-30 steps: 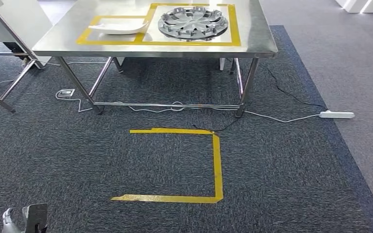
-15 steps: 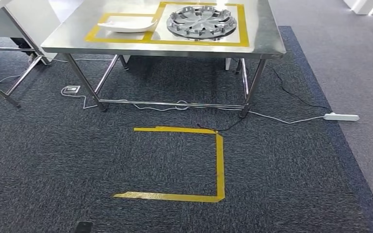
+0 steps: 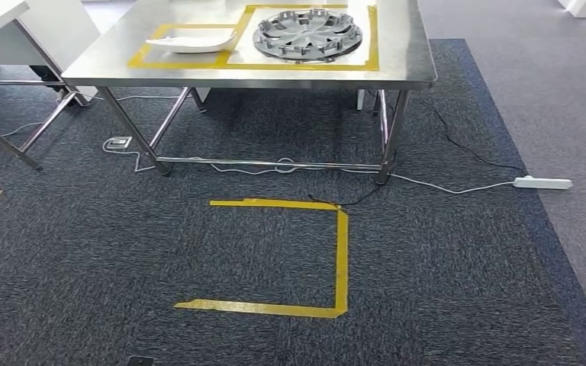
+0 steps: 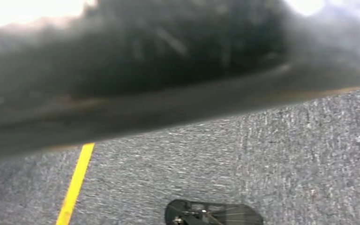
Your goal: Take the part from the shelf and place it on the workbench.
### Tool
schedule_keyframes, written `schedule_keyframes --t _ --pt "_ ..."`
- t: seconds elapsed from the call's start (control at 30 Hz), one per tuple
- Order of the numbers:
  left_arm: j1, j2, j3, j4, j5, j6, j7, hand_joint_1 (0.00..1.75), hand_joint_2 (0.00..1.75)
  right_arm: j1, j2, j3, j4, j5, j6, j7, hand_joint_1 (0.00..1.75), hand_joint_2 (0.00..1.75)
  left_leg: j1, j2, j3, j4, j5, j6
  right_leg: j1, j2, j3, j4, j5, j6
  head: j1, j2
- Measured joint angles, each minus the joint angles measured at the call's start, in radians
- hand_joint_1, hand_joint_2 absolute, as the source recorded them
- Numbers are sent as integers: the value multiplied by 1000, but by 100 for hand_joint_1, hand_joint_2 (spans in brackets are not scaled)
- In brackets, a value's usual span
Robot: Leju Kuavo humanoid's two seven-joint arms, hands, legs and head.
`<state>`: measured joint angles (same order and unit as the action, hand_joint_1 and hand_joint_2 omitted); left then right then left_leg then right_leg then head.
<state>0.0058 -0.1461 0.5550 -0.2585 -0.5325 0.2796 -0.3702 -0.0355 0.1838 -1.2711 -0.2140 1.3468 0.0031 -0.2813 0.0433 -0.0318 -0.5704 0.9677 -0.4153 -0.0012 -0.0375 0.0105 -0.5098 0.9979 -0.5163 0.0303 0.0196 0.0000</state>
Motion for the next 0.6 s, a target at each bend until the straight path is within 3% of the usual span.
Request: schedule_keyframes --t 0.1,0.23,0.3,0.37,0.43,0.47,0.5,0.53,0.6 --pt "0 1 0 3 -8 0 1 0 0 1 0 0 0 1 -2 0 0 0 -2 0 -7 8 -4 1 -2 0 -3 2 0 1 -2 0" --pt "-2 0 0 4 -12 0 1 0 0 0 1 0 0 0 -2 0 0 0 -7 0 -11 12 -9 13 0 -1 2 -8 0 9 -2 0" --pt "-4 -3 0 5 -15 0 1 0 0 -1 2 0 0 0 -2 -1 0 0 -2 0 5 -21 4 8 2 -4 4 -8 -11 17 2 0" --pt "-5 -6 -1 6 -20 0 1 0 0 -2 0 0 0 0 -2 -3 0 0 5 -3 17 -51 19 -3 4 -6 -27 61 -62 23 12 0" --pt "-6 -7 -1 8 -27 -1 1 0 0 -2 -1 0 -1 0 -2 -3 0 0 5 -10 13 -52 22 -6 4 -7 -83 179 -120 31 17 0" --pt "-6 -7 -1 9 -30 -2 1 0 0 -2 -1 0 -1 0 -2 -3 0 0 5 -15 10 -50 23 -7 3 -7 -100 215 -128 35 18 0" --pt "-5 -8 -1 11 -32 -4 1 0 0 -1 -2 0 -1 0 -2 -4 0 0 6 -23 7 -47 23 -10 2 -6 -100 217 -118 39 18 0" --pt "-5 -9 -1 13 -33 -5 2 0 0 0 -2 0 -1 0 -2 -4 0 0 7 -32 3 -43 23 -14 0 -4 -81 181 -91 43 18 0" --pt "-7 -10 -1 15 -37 -7 4 0 0 1 -3 0 -1 2 -2 -4 0 0 10 -52 -7 -27 21 -28 -5 28 -14 56 -35 47 19 0"
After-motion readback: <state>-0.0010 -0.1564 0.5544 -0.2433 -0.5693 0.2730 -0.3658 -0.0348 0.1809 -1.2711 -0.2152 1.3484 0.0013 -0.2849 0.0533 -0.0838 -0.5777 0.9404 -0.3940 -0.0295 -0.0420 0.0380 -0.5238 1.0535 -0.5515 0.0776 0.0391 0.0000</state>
